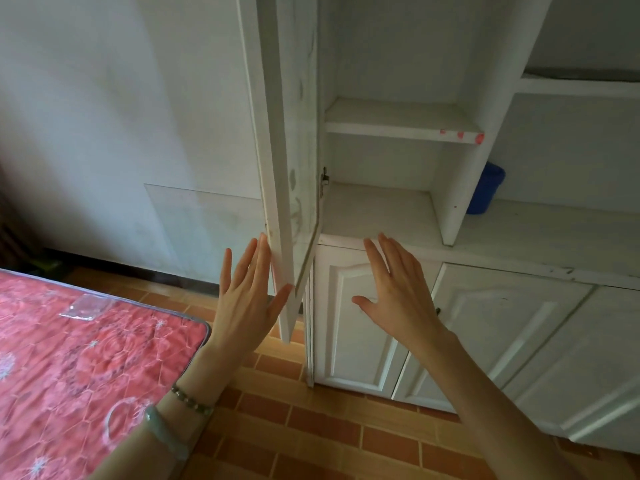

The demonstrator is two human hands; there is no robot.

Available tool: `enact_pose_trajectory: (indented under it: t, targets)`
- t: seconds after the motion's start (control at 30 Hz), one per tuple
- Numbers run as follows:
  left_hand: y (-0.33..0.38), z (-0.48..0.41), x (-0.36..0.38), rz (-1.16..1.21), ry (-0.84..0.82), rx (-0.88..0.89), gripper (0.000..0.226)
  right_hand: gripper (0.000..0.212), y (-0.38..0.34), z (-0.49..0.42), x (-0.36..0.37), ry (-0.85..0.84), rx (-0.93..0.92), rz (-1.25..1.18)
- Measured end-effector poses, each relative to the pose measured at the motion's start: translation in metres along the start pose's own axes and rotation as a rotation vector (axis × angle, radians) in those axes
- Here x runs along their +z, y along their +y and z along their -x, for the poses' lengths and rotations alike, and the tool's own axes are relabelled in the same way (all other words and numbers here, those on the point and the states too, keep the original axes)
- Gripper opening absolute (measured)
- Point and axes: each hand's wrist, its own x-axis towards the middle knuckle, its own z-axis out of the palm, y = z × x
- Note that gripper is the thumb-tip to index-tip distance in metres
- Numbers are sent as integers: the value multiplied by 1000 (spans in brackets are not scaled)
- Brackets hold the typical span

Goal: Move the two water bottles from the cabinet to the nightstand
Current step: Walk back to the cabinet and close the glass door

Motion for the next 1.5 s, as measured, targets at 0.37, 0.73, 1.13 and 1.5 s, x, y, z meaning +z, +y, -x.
enact_pose_trajectory:
  t: [0.37,0.73,1.13,1.5]
  targets:
    - [80,-17,41,70,9,42,68,97,69,16,-24,22,18,28]
    - [174,-55,93,22,35,63,71,95,147,41,-49,66,102,77]
    - [228,-142,162,-88,-60,190,75,96,216,15,-38,98,164,154]
    - [252,-217,233,-64,-37,236,79,96,278,-45,-14,84,232,200]
